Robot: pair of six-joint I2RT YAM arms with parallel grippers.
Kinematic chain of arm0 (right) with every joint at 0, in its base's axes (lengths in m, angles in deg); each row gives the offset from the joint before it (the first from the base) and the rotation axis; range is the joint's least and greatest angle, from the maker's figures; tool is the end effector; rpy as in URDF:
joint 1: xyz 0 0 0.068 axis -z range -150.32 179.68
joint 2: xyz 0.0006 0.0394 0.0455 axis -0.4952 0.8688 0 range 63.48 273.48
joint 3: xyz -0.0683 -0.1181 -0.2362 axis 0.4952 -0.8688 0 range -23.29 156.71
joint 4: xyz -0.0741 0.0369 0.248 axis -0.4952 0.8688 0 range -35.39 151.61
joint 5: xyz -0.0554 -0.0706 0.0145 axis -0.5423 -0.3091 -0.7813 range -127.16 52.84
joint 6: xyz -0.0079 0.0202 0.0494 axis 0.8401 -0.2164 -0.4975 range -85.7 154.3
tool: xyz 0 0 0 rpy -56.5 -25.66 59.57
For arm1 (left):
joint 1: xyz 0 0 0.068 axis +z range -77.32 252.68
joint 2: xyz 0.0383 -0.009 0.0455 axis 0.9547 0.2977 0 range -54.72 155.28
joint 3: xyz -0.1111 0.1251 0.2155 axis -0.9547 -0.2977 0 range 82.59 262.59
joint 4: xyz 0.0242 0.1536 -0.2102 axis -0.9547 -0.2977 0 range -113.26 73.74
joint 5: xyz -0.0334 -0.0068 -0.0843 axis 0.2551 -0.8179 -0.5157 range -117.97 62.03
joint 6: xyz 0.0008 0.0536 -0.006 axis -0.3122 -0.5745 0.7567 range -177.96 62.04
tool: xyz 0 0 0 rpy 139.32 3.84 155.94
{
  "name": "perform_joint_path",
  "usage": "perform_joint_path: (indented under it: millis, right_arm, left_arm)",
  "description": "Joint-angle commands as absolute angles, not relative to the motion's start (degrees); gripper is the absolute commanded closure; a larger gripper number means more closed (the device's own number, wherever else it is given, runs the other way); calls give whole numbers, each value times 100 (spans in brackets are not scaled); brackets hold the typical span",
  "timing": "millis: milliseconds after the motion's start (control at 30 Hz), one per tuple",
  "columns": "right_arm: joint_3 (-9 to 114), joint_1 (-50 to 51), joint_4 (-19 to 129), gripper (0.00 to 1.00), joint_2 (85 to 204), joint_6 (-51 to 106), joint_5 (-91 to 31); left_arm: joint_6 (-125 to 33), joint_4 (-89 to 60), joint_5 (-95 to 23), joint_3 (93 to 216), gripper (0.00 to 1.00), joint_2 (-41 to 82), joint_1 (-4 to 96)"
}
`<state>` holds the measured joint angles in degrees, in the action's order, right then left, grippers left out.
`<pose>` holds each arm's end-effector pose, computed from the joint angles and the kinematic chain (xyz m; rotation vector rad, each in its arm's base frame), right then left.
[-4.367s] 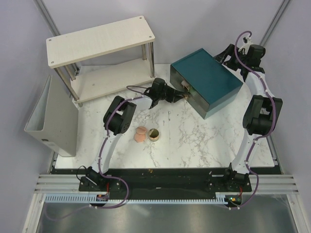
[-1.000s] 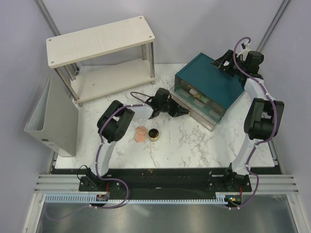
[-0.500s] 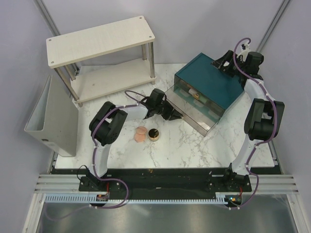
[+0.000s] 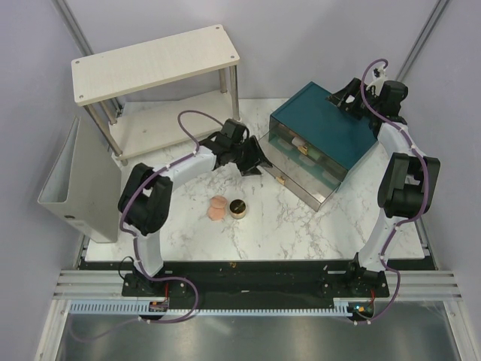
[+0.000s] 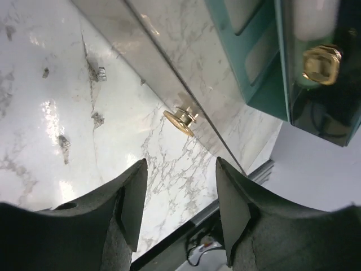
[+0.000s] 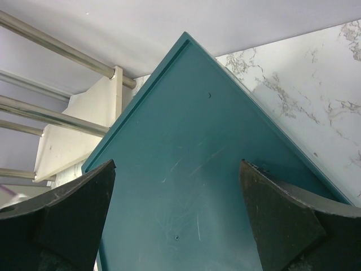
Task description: Organize the makeup
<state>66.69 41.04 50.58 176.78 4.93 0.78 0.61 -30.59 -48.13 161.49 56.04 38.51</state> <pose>0.4646 -0.0710 0.2803 0.2228 1.9079 0.8406 0.3469 -0.2503 0.2044 -0.3741 2.6254 -1.0944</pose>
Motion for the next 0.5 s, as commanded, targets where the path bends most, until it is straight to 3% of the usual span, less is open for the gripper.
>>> perform_joint_path:
  millis: [0, 233, 367, 400, 467]
  right_arm:
    - [6548, 4076, 4898, 2, 17361, 450, 231]
    - [6399, 4058, 4881, 2, 17325, 468, 239]
    - [6329, 4041, 4872, 2, 17317, 485, 240]
    - [6320, 4041, 4872, 2, 17325, 486, 240]
    - [6311, 4032, 4854, 2, 17326, 486, 248]
  left_arm:
    - [-1935, -5057, -4038, 16977, 42, 5137, 3858]
    - [-3061, -6837, -2702, 17189, 41, 4794, 3840]
    - [-3404, -7329, -2569, 17224, 39, 4715, 3788]
    - [-3457, -7374, -2551, 17216, 30, 4689, 3726]
    - [-3537, -7454, -2533, 17207, 28, 4653, 3639]
